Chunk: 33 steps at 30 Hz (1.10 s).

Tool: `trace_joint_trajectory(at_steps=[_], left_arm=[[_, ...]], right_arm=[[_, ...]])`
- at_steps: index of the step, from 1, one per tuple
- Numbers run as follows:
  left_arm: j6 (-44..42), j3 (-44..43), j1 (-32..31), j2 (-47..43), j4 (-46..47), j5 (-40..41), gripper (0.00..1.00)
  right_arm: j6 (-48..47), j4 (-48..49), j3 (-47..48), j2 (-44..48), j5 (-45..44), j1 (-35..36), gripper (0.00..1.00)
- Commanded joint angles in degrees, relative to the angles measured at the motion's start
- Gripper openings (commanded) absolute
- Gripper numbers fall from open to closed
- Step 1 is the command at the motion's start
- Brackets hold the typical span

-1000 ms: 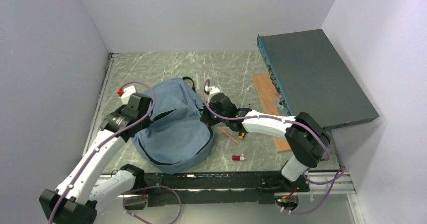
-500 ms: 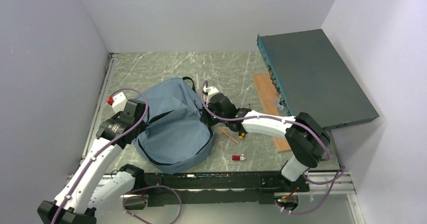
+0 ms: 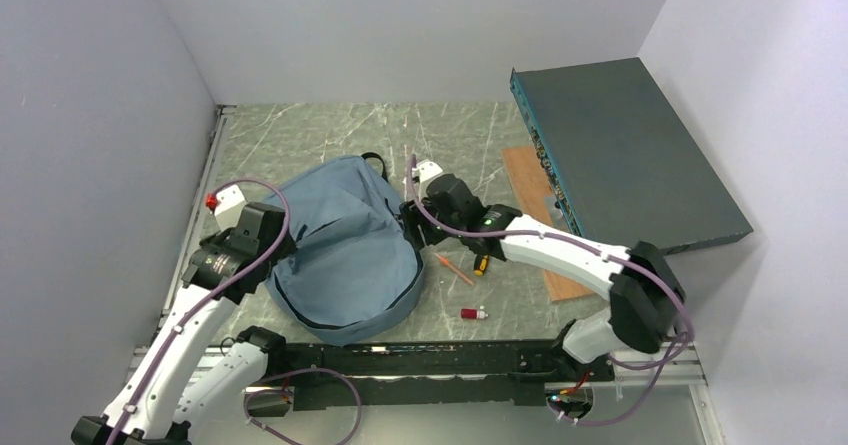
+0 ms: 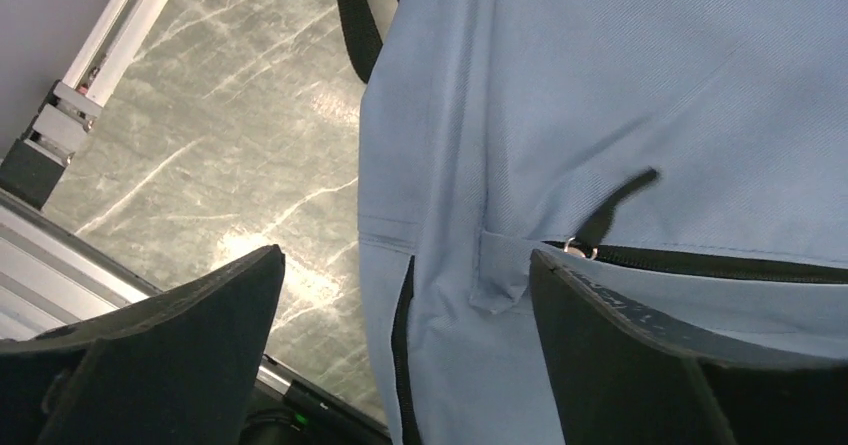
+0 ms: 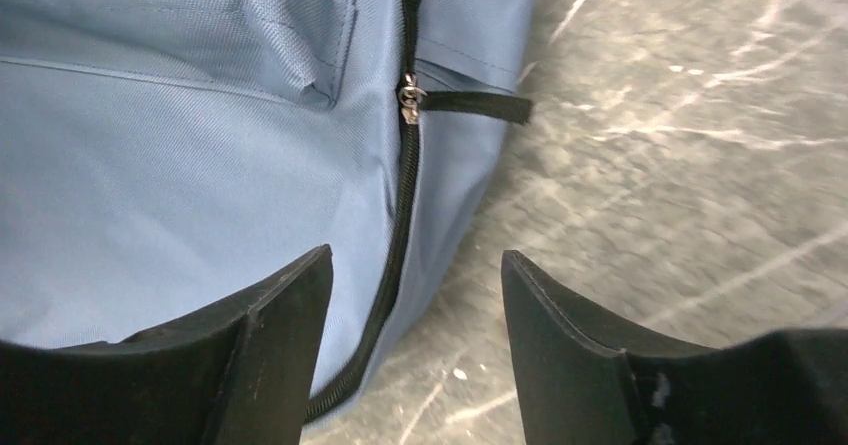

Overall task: Pack the student bag
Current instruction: Unzip the student bag at the center of the board.

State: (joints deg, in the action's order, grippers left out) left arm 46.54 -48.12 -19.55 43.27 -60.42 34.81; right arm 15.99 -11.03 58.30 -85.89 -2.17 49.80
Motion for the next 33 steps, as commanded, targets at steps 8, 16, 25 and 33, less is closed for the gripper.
trace_joint_trajectory(at_steps=[8,16,25,33], left_arm=[[-24.21,-9.9,0.22,1.89,18.91,-4.3,1.0],[-35.77,-9.35,0.22,4.71,30.57,-18.32,1.0],[-38.68,-4.88,0.22,7.45,32.04,-28.06,1.0],[-38.56,-4.85,0.22,7.82,32.17,-29.85,1.0]], right_arm=[[7.58,-19.86,-1.52,12.63,-21.22,-1.1,0.79],[23.66,-25.89,-2.14,3.71,-31.81,-1.11,0.77],[17.5,-20.06,-2.6,-1.12,-27.43,-1.09,0.74],[4.85,-9.22,-7.84,1.4,-9.24,-1.07,0.65]])
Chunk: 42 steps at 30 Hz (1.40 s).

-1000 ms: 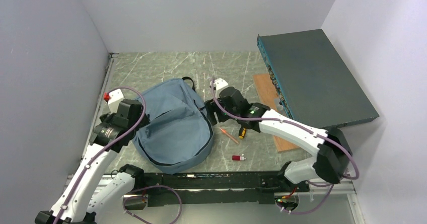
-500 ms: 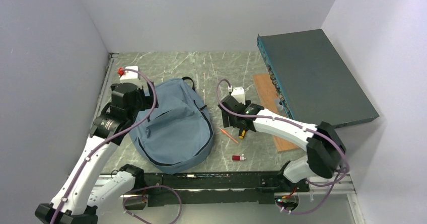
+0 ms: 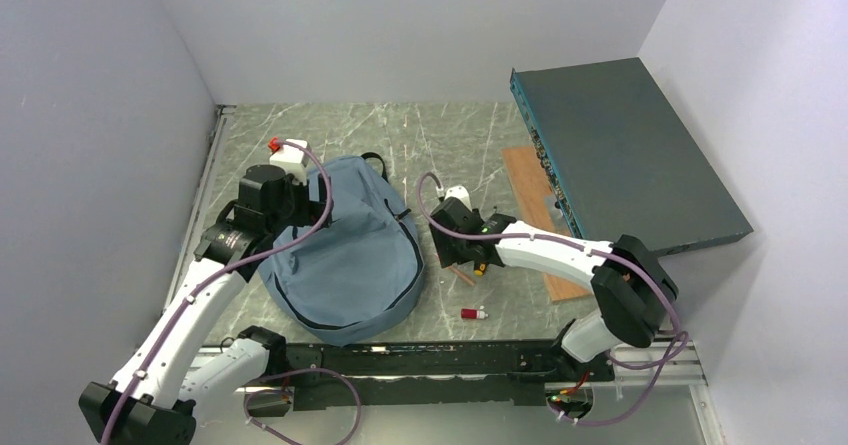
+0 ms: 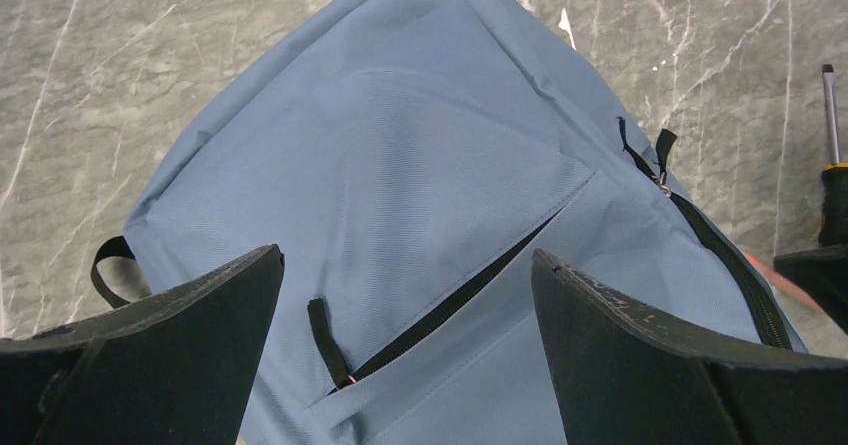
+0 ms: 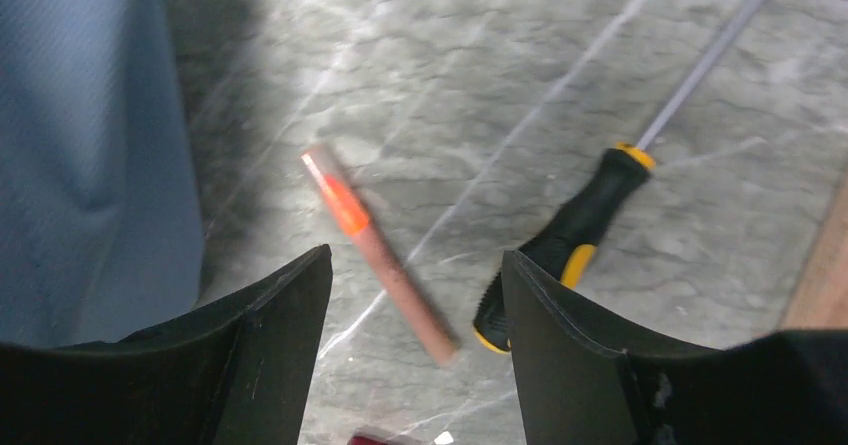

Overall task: Pack the student bag
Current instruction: Unzip the student bag at the center of the board, then pick up the stationery from the center of the board.

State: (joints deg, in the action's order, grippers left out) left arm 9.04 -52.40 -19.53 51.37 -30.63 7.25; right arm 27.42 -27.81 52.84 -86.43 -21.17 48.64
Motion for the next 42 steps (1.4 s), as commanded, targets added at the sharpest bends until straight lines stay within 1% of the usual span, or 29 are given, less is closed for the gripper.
trace_joint_trajectory(at_steps=[1,7,10,12,14,16,23,25,27,30,32,33,35,38,41,42], left_arm=[[-1.05,-0.51,0.19,-0.31,2.4,-2.39,1.0],[-1.04,0.42,0.19,-1.44,3.0,-2.02,1.0],[-1.21,0.5,0.19,-1.23,3.23,-2.38,1.0],[-1.22,0.23,0.19,-0.81,2.77,-2.32,1.0],[-1.2,0.18,0.19,-0.75,2.64,-2.24,1.0],[-1.28,0.57,0.22,-0.83,3.08,-2.5,1.0],[-1.14,0.14,0.28,1.33,3.24,-3.53,1.0],[-1.26,0.02,0.28,2.0,3.12,-3.84,1.0],[-1.66,0.06,0.28,2.55,3.37,-3.96,1.0],[-2.22,-1.36,0.26,4.0,1.71,-4.79,1.0],[-2.27,-2.68,0.28,5.53,0.46,-6.31,1.0],[-2.23,-3.58,0.28,6.63,-0.43,-6.67,0.99],[-2.28,-5.9,0.28,9.27,-2.8,-8.41,0.95],[-3.0,-7.55,0.26,13.2,-5.1,-8.58,0.9],[-3.79,-8.42,0.19,16.02,-7.21,-8.07,0.79],[-4.11,-7.97,0.13,16.19,-7.23,-8.04,0.78]], right_arm=[[-7.16,9.03,-3.2,1.66,11.25,-0.31,0.65],[-10.25,12.94,-5.17,-2.42,16.11,-1.43,0.61],[-10.49,15.4,-6.82,-4.57,17.12,-1.4,0.6],[-10.46,16.04,-7.15,-5.95,16.88,-1.44,0.57],[-10.37,16.28,-7.07,-7.24,16.49,-1.45,0.51],[-10.22,16.56,-7.26,-7.81,16.11,-1.24,0.47],[-10.25,18.5,-9.53,-7.25,12.97,0.12,0.28],[-10.44,18.89,-9.96,-6.7,12.34,0.22,0.2],[-10.68,19.44,-10.24,-5.64,11.7,0.22,0.09],[-11.15,20.42,-10.26,-3.5,10.45,0.22,0.05],[-11.6,20.82,-9.66,-1.69,10.14,0.22,0.0],[-11.91,20.75,-9.11,-0.81,9.8,0.16,0.0],[-12.75,20.73,-8.22,1.35,10.17,-0.18,0.0],[-14.04,21.19,-7.39,4.77,10.81,-1.09,0.0],[-14.41,19.65,-5.98,6.7,11.39,-2.65,0.0],[-14.48,19.23,-5.7,7.44,11.87,-3.26,0.0]])
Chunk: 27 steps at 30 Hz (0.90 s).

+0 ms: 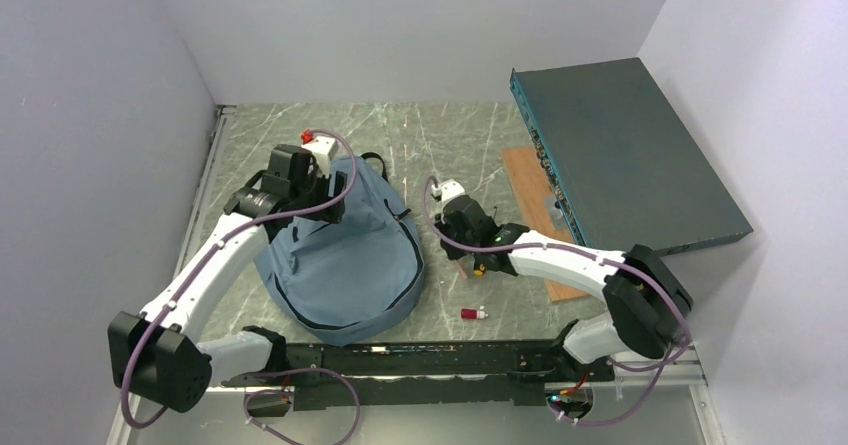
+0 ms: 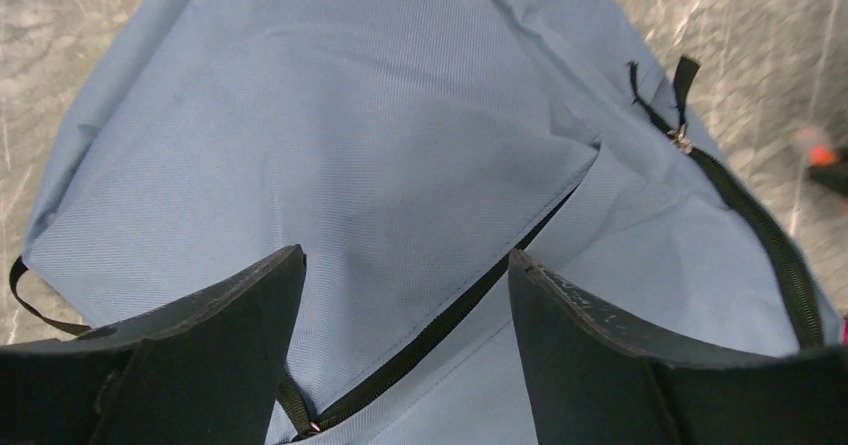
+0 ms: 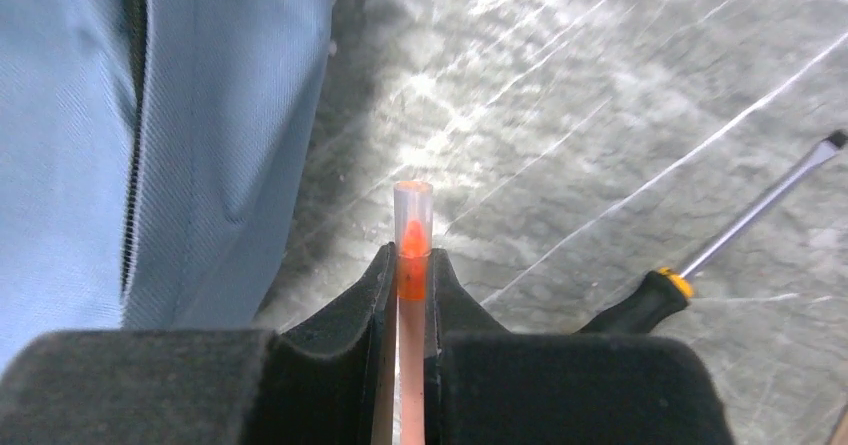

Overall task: Pack the student bag
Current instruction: Pick up the stationery from the center of the board, then place the stationery in the student bag.

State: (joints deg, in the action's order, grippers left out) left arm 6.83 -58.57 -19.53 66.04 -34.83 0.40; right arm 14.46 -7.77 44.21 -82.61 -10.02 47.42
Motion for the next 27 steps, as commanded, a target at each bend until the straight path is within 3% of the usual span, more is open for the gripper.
trace_joint_trajectory(at_steps=[1,9,14,16,19,24,27], left_arm=[[-2.24,-0.95,0.11,1.17,-2.68,-1.08,0.78],[-3.49,3.02,-2.24,-0.54,-2.26,-0.57,0.91],[-2.76,3.07,-6.29,1.41,-5.18,7.1,0.97],[-2.77,3.71,-6.31,2.5,-4.37,9.21,0.97],[-1.62,0.44,-6.31,5.24,-6.4,11.77,0.89],[-2.82,3.46,-6.14,-2.04,-0.76,4.31,0.93],[-1.93,2.29,-6.0,-5.14,-1.79,8.47,0.99]], right_arm=[[-1.49,-0.98,2.94,4.48,1.0,-2.51,0.0],[0.49,-1.33,10.27,8.32,9.29,-3.82,0.0],[3.19,3.76,15.71,6.47,18.22,-3.83,0.0],[4.62,5.6,17.66,5.05,21.82,-3.82,0.0],[8.2,10.64,18.4,3.19,26.22,-3.83,0.0],[14.99,15.68,19.28,-0.7,32.58,-3.89,0.0],[19.36,16.91,20.96,-3.89,36.88,-4.0,0.0]])
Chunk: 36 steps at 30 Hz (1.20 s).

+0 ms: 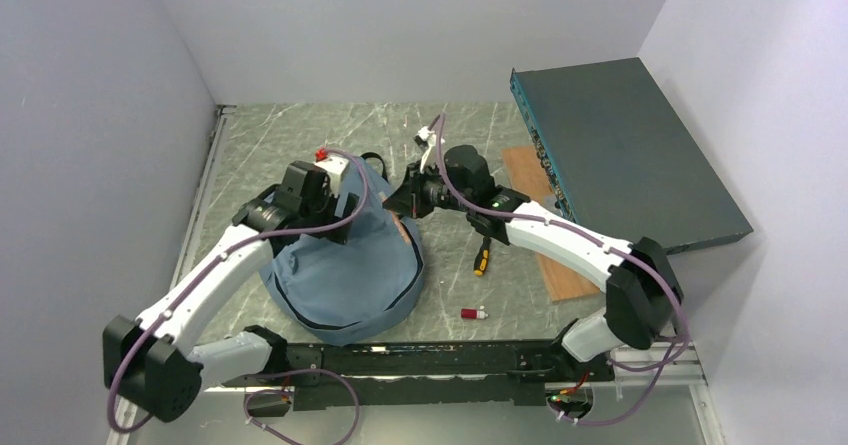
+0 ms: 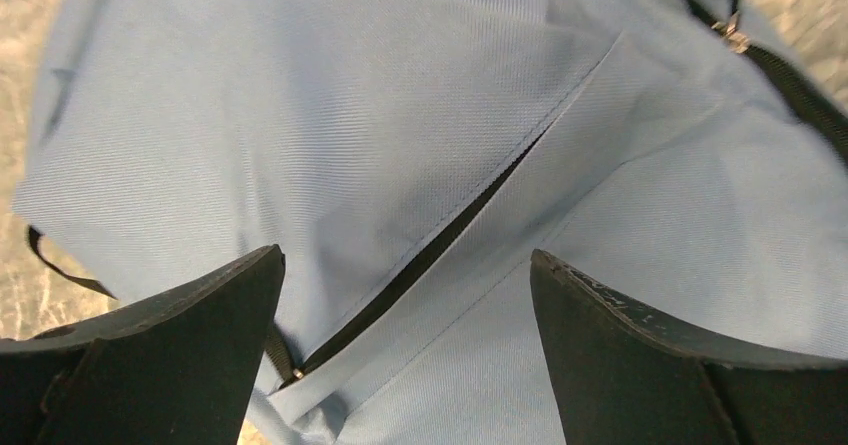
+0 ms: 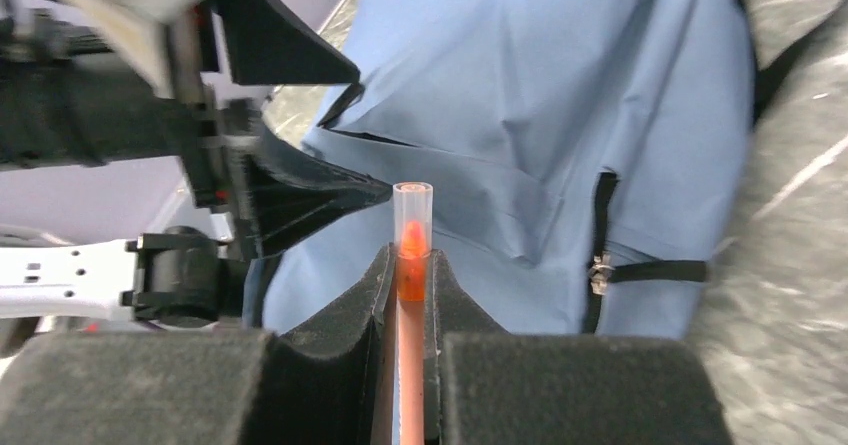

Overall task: Pack the student bag
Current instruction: Place the stationery in the student bag.

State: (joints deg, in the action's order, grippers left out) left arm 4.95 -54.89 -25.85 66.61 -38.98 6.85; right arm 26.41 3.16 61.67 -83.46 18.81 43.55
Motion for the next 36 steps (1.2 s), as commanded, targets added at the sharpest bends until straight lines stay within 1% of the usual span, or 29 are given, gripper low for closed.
trace_joint_trajectory(at_steps=[1,2,4,5,7,10,13,17,18,21,23,26,27,29,32,33,35,36], left_arm=[[0.39,-2.3,0.32,-5.94,1.38,4.66,1.0],[0.61,-3.13,0.4,-5.78,0.76,7.39,1.0],[0.24,-3.98,0.89,-4.59,0.61,10.02,1.0],[-0.03,-4.49,1.15,-3.28,0.42,9.91,1.0],[-0.02,-6.48,1.24,0.28,-2.78,9.93,0.97],[-0.95,-5.97,1.24,3.46,-2.24,8.63,0.97],[-1.34,-4.96,1.16,3.81,-1.74,5.46,0.99],[-2.41,-1.14,1.05,0.74,0.9,2.1,1.0],[-2.56,-0.31,0.98,0.54,1.91,2.11,1.0],[-1.17,-1.59,0.77,2.76,-1.17,2.86,1.0],[-0.95,-1.63,0.59,4.32,-1.28,3.5,1.0],[0.14,-2.87,0.53,6.53,-2.22,7.23,0.99],[0.37,-3.52,0.53,6.76,-2.46,8.23,0.96],[0.62,-4.61,0.58,5.9,-2.33,9.58,0.83],[0.59,-4.65,0.57,2.61,-0.44,9.65,0.59],[0.65,-4.5,0.54,1.38,0.17,9.06,0.52],[0.49,-3.6,0.53,-1.22,2.23,6.66,0.43],[0.17,-2.82,0.57,-2.53,3.25,5.46,0.4]], right_arm=[[9.23,6.48,4.18,-4.3,9.04,-0.13,0.0],[10.73,7.57,4.57,-5.4,9.92,-0.13,0.0],[13.86,9.12,5.78,-7.85,11.83,-0.28,0.0],[15.15,9.45,6.54,-8.82,12.7,-0.37,0.0],[17.05,10.58,7.11,-10.27,13.91,-0.48,0.0],[17.02,11.29,7.06,-10.57,13.82,-0.48,0.0],[16.04,9.94,6.87,-10.35,12.86,-0.57,0.0],[16.28,10.54,5.34,-9.83,12.44,-0.57,0.0],[16.41,10.55,5.14,-9.83,12.54,-0.57,0.0],[16.97,11.33,4.49,-9.43,12.23,-0.57,0.0],[16.96,11.03,4.43,-9.29,11.9,-0.57,0.0],[17.4,10.88,3.64,-8.93,11.24,-0.57,0.0],[17.98,10.98,3.3,-8.99,11.25,-0.57,0.0],[20.55,11.61,2.33,-9.2,11.31,-0.49,0.0],[26.81,16.85,-0.68,-10.09,12.49,0.28,0.0],[29.22,19.47,-1.59,-10.56,12.42,0.71,0.0],[35.07,23.63,-2.93,-12.03,12.19,1.71,0.0],[38.4,26.08,-3.37,-12.88,12.41,2.41,0.0]])
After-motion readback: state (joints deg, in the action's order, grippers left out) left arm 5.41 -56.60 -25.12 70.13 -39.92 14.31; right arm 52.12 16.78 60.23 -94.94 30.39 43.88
